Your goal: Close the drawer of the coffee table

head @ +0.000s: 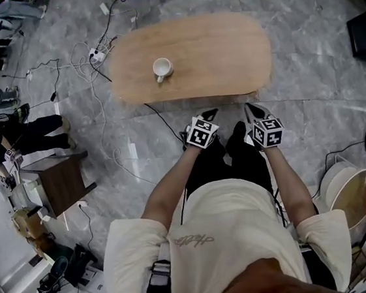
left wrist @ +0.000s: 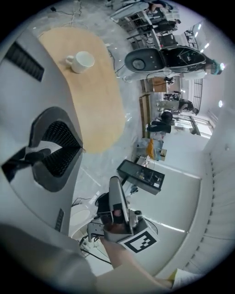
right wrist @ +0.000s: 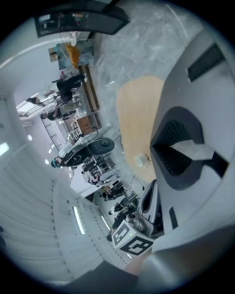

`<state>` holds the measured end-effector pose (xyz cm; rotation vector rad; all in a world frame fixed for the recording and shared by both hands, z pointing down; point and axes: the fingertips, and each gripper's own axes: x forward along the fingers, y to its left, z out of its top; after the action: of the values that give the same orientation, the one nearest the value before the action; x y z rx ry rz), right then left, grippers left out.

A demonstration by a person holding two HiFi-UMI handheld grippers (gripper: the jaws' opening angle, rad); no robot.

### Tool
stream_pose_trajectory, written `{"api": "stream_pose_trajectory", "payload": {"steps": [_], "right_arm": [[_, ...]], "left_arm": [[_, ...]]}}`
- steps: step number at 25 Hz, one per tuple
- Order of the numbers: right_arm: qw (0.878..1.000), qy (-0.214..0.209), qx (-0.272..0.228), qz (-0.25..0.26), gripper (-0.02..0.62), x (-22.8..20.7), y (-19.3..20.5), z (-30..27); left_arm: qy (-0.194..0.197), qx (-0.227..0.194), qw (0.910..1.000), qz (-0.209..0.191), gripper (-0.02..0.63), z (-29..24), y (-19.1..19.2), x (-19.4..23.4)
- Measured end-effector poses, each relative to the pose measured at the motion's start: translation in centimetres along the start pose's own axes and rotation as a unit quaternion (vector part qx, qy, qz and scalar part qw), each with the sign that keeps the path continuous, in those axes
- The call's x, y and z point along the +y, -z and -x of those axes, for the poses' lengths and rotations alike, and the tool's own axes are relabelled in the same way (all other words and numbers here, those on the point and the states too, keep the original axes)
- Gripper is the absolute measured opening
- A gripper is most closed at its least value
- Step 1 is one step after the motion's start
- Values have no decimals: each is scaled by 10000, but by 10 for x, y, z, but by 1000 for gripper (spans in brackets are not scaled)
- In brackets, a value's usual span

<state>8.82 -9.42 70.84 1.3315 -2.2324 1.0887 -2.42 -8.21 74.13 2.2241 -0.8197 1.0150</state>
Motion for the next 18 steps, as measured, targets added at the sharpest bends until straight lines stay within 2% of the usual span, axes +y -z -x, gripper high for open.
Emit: {"api": "stream_pose_trajectory", "payload": {"steps": [2, 5, 11, 18], "right_arm": [[9997, -57, -180, 176, -5, 13, -25, 15], [9977, -136, -422, 509, -5, 32, -62, 36], [9863, -577, -1218, 950, -5, 79, -147, 79], [9693, -654, -1883, 1437, -5, 127, -222, 124]], "left_arm": [[-122, -200, 9996, -140, 5, 20, -24, 2], [-227, -583, 9979, -136, 5, 53, -67, 1], [-269, -1481, 9883, -238, 5, 118, -153, -3], [-444, -2172, 9744, -385, 5, 187, -211, 2]]}}
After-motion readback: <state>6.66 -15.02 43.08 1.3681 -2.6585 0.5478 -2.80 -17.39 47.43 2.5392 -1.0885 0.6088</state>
